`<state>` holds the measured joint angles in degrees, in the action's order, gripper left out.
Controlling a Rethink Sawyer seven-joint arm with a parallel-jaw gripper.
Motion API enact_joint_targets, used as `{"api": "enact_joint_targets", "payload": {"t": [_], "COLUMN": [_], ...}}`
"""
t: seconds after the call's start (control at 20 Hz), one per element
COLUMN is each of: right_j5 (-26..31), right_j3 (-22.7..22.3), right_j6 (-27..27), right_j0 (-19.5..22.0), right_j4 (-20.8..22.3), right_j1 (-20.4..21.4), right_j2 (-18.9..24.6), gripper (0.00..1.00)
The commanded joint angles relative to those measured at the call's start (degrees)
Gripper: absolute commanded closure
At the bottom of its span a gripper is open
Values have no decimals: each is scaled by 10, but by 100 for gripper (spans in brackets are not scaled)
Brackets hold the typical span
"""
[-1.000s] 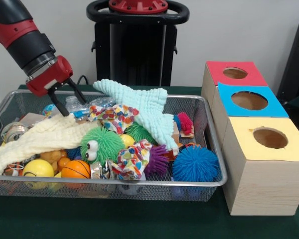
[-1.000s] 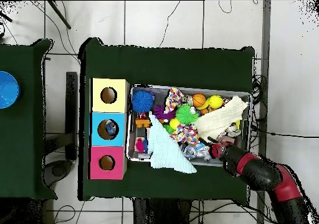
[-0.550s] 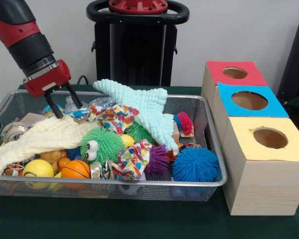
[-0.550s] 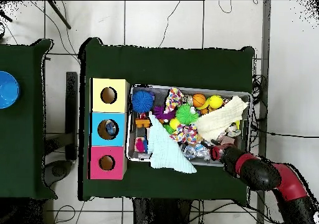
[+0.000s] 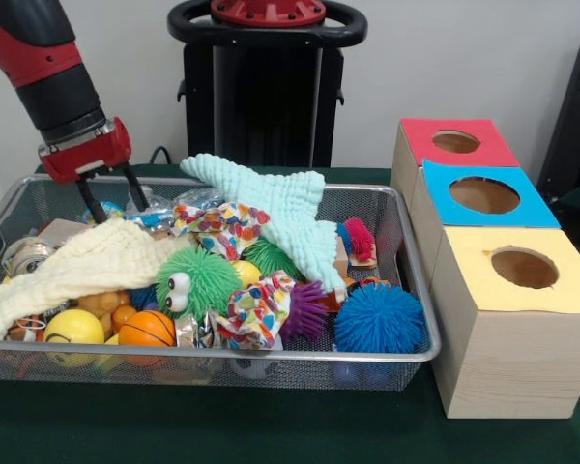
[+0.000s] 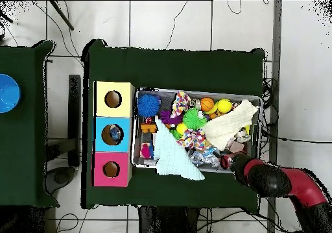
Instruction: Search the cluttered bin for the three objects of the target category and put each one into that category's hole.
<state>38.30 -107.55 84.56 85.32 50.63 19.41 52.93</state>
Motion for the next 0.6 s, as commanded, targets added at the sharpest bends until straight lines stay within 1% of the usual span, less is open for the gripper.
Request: {"api": "enact_joint_targets", "payload": {"t": [0.05,0.15,0.4,0.5,0.6], "right_j5": [-13,-11,-30,-36,-23], "right_j3": [29,26,6,2,6], "right_j6": [-28,-32,-14,-20,-48], "right_j0": [-17,-18,-19,-14,-5], "right_j4": [32,27,27,22,7], "right_j1": [31,32,44,39,21], "right_j2": [-60,-62,-69,-63,-53], "gripper": [0,0,0,0,0]}}
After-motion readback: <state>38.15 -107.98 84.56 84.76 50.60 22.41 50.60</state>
